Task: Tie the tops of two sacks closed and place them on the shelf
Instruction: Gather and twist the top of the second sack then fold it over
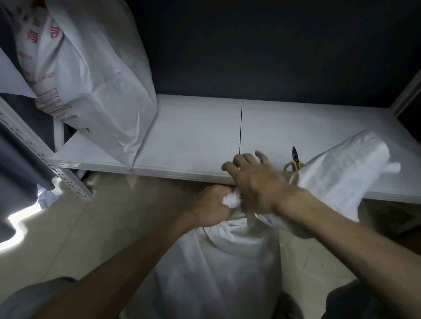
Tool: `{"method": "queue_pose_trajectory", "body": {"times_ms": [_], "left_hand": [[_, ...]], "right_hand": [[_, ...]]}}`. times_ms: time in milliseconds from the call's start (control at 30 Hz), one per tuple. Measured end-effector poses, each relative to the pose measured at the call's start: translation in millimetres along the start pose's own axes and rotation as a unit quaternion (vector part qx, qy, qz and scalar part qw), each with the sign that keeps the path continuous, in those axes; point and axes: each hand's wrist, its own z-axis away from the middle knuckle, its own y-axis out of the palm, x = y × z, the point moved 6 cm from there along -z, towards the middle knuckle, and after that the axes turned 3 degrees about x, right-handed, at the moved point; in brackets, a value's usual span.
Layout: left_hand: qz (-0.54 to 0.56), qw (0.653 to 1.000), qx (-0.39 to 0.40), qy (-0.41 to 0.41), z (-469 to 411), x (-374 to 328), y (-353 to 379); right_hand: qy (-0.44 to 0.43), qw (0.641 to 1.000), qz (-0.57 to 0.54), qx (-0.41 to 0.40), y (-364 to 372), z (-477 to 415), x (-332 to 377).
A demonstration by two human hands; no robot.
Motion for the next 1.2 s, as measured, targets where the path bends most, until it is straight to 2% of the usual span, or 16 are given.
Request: {"method": "queue_pose_trajectory", "body": {"times_ms": [33, 67, 100, 300, 467, 600, 667, 767, 833, 900, 1000, 1067, 1100, 1133, 1200], "left_hand": [[0.023, 1.000, 0.008, -0.006, -1, 0, -2], [0.049, 0.999, 0.007, -0.003, 0, 1, -5], [0.070, 0.998, 0.001, -0.001, 0, 2, -10], [0.116, 0.993, 0.019, -0.032, 3, 4, -18], [0.117, 0.990, 0.068, -0.034, 3, -7, -7], [0.084, 0.995, 0.042, -0.033, 3, -12, -13], [0.044, 0.999, 0.010, -0.027, 3, -13, -14], [-0.030, 0.995, -0.086, -0.025, 6, -8, -13], [-0.096, 0.986, -0.130, -0.042, 7, -4, -11], [-0.142, 0.977, -0.156, -0.027, 5, -4, -8], [-0.180, 0.965, -0.186, 0.038, 2, -7, -5], [-0.196, 0.960, -0.192, 0.056, 0, -6, -4], [-0.196, 0.961, -0.191, 0.051, -1, -4, -4], [-0.176, 0.965, -0.188, 0.048, -1, -3, -5], [-0.066, 0.985, -0.156, 0.037, -1, 3, -6]], "right_hand": [[0.005, 0.991, 0.073, -0.113, -5, 10, 10], [0.010, 0.974, 0.098, -0.203, -4, 22, 22], [-0.003, 0.961, 0.101, -0.259, 1, 31, 35], [0.001, 0.949, 0.187, -0.252, 44, 16, 23], [-0.049, 0.903, 0.108, -0.414, 22, 16, 10], [-0.048, 0.877, 0.071, -0.472, 2, 15, 1], [-0.052, 0.912, 0.058, -0.402, -4, 8, -1], [-0.058, 0.976, 0.041, -0.208, -5, -6, 4], [-0.052, 0.996, 0.014, -0.077, -3, -10, 3], [-0.035, 0.999, -0.026, 0.005, -2, -17, -1], [0.005, 0.986, -0.118, 0.114, -5, -13, -3], [0.025, 0.973, -0.182, 0.138, -9, -3, -16], [0.017, 0.976, -0.175, 0.127, -9, -3, -20], [0.022, 0.975, -0.185, 0.119, -13, -3, -23], [0.014, 0.967, -0.178, 0.185, -2, -3, -17]]}}
